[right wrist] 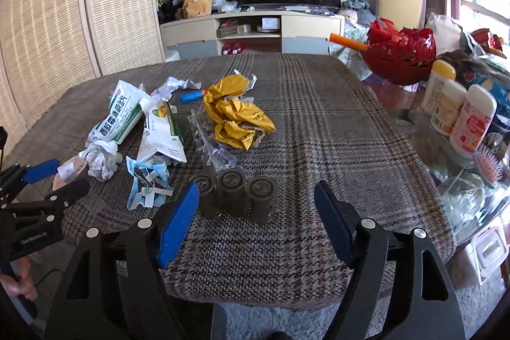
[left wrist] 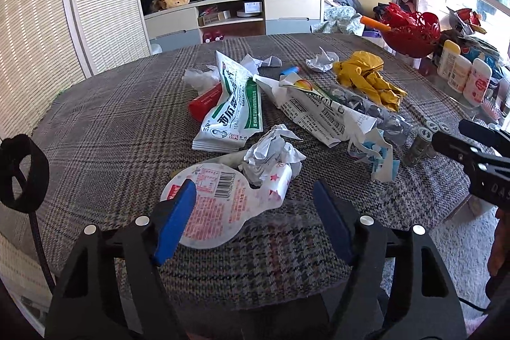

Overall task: Collect trash
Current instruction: 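Grasp the round white lid with the left tool while the right tool grasps three dark cylinders, then carry both held items to the black bin and open both tools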

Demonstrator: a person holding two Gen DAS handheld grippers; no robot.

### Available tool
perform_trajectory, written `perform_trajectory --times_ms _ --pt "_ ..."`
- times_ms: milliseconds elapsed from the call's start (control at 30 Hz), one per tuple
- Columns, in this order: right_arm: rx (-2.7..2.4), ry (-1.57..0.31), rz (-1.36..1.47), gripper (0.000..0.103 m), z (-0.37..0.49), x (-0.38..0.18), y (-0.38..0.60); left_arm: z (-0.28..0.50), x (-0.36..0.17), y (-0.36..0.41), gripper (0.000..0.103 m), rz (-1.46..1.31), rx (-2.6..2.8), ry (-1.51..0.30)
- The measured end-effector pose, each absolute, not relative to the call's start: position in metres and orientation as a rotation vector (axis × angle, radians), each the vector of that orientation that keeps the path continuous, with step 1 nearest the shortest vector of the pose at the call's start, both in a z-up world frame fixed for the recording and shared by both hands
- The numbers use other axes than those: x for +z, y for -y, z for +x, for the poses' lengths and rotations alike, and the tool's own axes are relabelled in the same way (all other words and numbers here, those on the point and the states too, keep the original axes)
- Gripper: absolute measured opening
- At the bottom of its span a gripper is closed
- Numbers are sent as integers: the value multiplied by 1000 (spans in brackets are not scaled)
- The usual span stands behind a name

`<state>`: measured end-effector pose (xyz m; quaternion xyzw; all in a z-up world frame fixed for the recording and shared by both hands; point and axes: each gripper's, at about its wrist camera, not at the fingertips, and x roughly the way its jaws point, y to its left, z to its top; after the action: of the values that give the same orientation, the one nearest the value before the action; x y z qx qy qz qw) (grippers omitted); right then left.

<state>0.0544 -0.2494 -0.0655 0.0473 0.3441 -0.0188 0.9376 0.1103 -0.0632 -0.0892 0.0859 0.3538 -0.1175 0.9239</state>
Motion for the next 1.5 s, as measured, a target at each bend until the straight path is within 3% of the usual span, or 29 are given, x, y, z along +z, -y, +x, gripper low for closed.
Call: perform_trajectory --times_ms 533,767,900,1100,1200,1500 --pt "-11 -734 50 87 82 -87 231 133 -105 68 55 215 -235 -747" --pt "9 -748 74 50 82 -91 234 135 -104 59 41 211 -236 -735" --pt "20 -742 64 50 78 -89 232 134 -102 50 25 194 -220 -731" --pt "53 -714 55 49 70 -81 226 127 -96 39 19 155 -240 -726" --pt "67 -694 59 49 64 -73 225 120 -90 33 10 141 -250 -713" --pt "93 -673 44 49 52 -57 219 97 -70 20 5 102 -272 -673"
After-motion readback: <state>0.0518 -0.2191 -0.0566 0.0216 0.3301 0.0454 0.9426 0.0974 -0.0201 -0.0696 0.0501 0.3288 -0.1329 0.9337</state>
